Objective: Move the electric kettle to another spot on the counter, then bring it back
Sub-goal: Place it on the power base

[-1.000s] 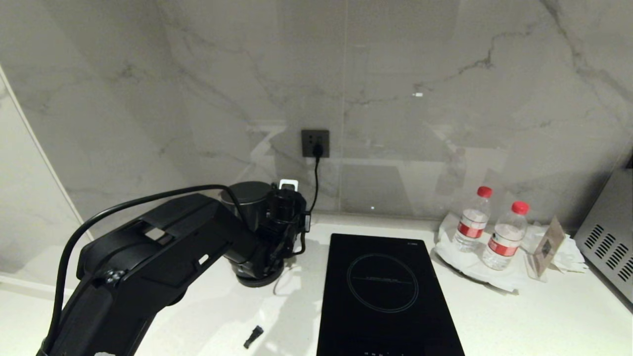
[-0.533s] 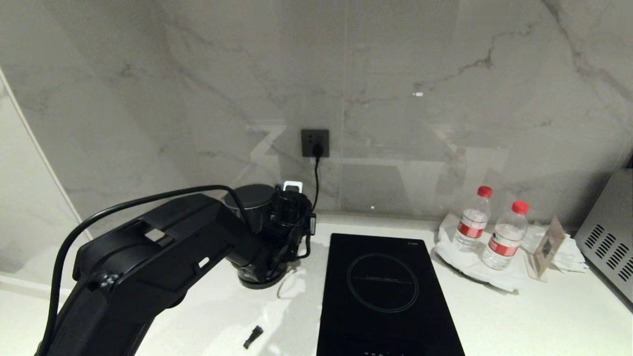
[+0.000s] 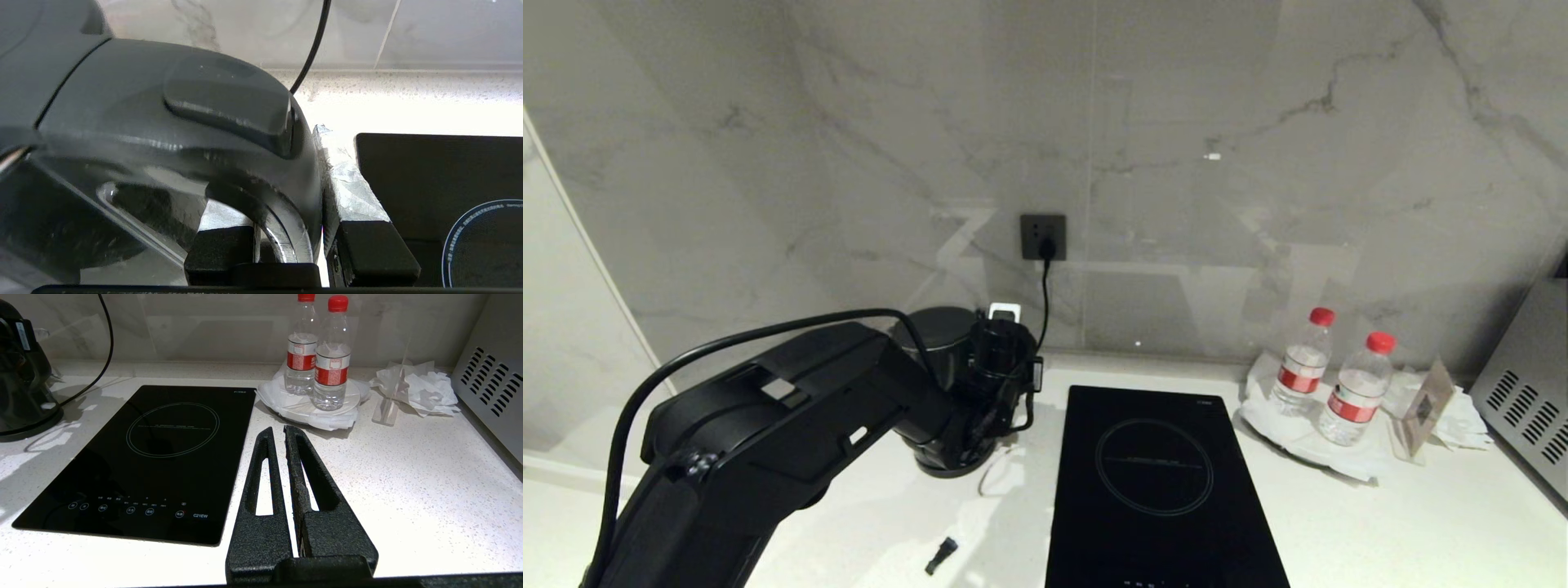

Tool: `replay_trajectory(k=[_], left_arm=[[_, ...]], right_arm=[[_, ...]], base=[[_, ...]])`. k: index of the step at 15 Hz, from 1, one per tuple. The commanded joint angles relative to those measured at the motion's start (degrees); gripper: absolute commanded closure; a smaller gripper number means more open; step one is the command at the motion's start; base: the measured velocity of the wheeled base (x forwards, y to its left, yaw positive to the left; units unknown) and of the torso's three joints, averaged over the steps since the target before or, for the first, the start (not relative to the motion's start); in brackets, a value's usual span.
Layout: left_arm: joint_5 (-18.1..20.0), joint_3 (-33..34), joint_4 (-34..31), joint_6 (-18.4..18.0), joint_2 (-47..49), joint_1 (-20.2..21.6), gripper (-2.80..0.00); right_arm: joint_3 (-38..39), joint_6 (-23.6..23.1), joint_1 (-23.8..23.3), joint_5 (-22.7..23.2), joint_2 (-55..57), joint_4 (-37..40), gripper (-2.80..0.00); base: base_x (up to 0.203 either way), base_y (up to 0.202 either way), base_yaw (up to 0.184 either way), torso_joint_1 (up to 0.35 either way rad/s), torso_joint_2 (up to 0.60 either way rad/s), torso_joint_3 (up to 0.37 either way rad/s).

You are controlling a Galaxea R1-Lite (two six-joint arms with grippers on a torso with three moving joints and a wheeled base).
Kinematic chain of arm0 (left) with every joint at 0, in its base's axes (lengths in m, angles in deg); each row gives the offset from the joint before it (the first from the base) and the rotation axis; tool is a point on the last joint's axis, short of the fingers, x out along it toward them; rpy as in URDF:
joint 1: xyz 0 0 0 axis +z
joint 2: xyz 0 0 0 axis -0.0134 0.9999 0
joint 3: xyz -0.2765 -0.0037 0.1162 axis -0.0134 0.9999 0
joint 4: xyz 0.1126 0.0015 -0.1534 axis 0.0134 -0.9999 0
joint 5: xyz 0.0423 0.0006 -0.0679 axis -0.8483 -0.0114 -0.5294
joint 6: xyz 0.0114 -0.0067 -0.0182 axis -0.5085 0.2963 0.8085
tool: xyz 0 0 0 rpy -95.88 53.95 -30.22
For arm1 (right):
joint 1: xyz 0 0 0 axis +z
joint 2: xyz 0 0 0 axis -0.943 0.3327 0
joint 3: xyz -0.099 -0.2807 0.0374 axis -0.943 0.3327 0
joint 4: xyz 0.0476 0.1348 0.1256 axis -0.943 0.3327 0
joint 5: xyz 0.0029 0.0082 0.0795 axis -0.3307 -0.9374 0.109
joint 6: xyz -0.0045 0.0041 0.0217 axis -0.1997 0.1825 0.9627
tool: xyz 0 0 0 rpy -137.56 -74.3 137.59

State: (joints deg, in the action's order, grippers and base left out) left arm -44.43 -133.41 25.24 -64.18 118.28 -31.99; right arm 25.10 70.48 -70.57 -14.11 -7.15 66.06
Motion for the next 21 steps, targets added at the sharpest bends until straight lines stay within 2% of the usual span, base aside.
replay_trajectory(k=[1, 4, 5, 13, 17, 21], left_arm=[[-0.19, 0.12, 0.11, 0.09, 0.26, 0.11, 0.0], [-0.19, 0.29, 0.02, 0.09, 0.08, 0.02, 0.0], [-0.28, 0.38, 0.02, 0.09, -0.01, 0.02, -2.8], [-0.28, 1.94, 0.41, 0.09, -1.31, -0.07, -2.8], [-0.04, 7.57, 0.71, 1.36, -3.46, -0.07, -2.8], [0.05, 11.66, 3.78, 1.49, -3.63, -0.49, -2.8]], right_arm=[[0.0, -0.03, 0.0, 0.04, 0.0, 0.0, 0.0], [0.0, -0.03, 0.0, 0.04, 0.0, 0.0, 0.0], [0.0, -0.03, 0.0, 0.04, 0.0, 0.0, 0.0], [0.0, -0.03, 0.0, 0.04, 0.0, 0.0, 0.0], [0.0, -0.03, 0.0, 0.04, 0.0, 0.0, 0.0], [0.0, -0.03, 0.0, 0.04, 0.0, 0.0, 0.0]], base=[[0.0, 0.0, 0.0, 0.0, 0.0, 0.0], [0.0, 0.0, 0.0, 0.0, 0.0, 0.0], [0.0, 0.0, 0.0, 0.0, 0.0, 0.0], [0.0, 0.0, 0.0, 0.0, 0.0, 0.0], [0.0, 0.0, 0.0, 0.0, 0.0, 0.0], [0.0, 0.0, 0.0, 0.0, 0.0, 0.0]])
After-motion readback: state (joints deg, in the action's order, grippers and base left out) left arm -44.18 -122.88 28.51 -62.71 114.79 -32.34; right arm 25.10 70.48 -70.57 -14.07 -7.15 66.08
